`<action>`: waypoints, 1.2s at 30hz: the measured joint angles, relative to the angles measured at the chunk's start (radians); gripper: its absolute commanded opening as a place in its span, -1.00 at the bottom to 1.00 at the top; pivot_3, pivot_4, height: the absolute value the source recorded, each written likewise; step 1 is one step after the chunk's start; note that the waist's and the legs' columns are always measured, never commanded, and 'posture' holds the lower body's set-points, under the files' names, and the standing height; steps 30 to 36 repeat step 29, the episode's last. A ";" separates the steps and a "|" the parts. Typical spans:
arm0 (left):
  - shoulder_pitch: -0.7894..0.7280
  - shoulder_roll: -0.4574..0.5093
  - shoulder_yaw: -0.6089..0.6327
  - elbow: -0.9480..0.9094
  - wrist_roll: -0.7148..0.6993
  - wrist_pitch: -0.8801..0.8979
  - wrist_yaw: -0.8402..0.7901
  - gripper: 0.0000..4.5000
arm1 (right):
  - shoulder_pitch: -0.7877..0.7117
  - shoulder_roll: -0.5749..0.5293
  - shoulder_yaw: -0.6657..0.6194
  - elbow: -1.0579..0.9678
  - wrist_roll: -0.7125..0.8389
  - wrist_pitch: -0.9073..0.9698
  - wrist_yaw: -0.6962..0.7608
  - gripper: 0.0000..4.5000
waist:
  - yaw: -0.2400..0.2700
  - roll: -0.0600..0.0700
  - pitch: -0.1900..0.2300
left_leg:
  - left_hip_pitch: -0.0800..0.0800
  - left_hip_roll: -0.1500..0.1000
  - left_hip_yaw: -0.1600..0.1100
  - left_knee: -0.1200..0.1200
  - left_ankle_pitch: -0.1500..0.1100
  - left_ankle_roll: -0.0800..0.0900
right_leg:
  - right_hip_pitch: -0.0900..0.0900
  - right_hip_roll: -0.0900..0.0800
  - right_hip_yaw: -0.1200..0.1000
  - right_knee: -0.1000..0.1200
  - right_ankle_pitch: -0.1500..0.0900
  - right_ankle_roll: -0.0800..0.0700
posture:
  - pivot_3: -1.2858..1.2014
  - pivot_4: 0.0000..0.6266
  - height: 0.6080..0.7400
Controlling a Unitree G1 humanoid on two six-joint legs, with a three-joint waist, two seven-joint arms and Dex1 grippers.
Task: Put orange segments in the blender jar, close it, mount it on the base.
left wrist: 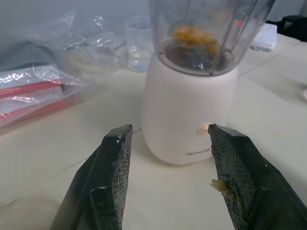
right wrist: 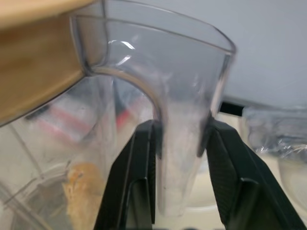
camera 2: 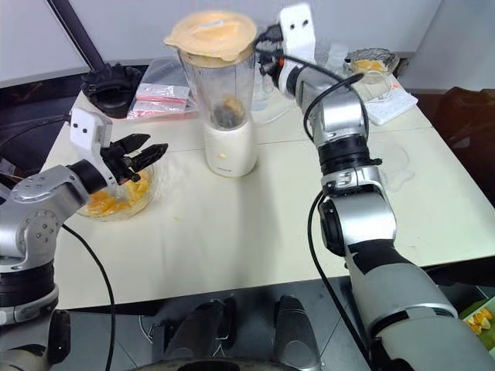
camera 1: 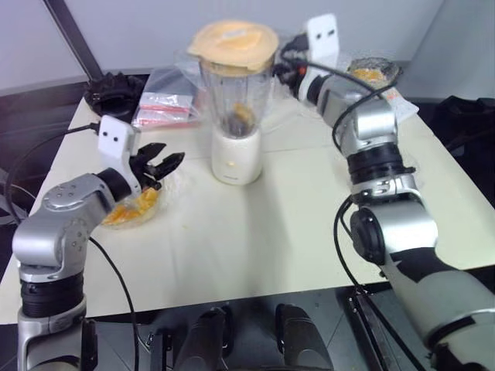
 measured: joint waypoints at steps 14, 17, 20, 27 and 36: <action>-0.028 -0.033 -0.017 0.003 -0.023 -0.034 0.004 0.18 | 0.003 -0.002 0.006 -0.033 -0.017 0.063 -0.022 -0.11 | 0.003 -0.002 -0.001 | 0.001 0.000 -0.001 0.000 0.000 0.000 | 0.002 0.000 0.000 -0.001 0.000 0.000 | 0.03 -0.52 1.00; -0.039 -0.043 -0.020 0.015 -0.022 -0.051 0.009 0.18 | 0.049 0.004 0.032 -0.033 -0.039 0.107 -0.032 0.50 | 0.002 -0.004 -0.002 | 0.002 0.000 -0.001 0.000 0.000 0.000 | 0.002 0.000 -0.001 -0.001 0.000 0.000 | 0.03 -0.52 1.00; -0.048 -0.054 -0.035 0.039 -0.016 -0.071 0.022 0.18 | 0.147 -0.006 0.067 -0.097 -0.067 0.141 -0.030 0.99 | 0.004 -0.004 -0.002 | 0.000 0.000 -0.001 0.000 0.000 0.000 | 0.001 0.000 0.000 -0.001 0.000 0.000 | 0.03 -0.52 1.00; -0.008 -0.091 -0.099 0.052 0.002 -0.083 0.024 0.18 | 0.477 -0.127 0.091 -0.691 -0.095 0.235 0.010 0.99 | 0.016 -0.004 -0.002 | -0.001 0.000 -0.001 -0.001 0.000 0.001 | 0.000 0.000 -0.001 -0.002 0.000 0.000 | 0.03 -0.52 1.00; 0.013 -0.105 -0.117 0.045 -0.004 -0.087 0.015 0.18 | 0.657 -0.147 0.065 -0.883 -0.071 0.249 0.033 0.99 | 0.024 -0.004 -0.003 | -0.001 0.000 -0.001 -0.001 -0.001 0.001 | 0.001 0.000 -0.001 -0.003 0.000 0.000 | 0.03 -0.52 1.00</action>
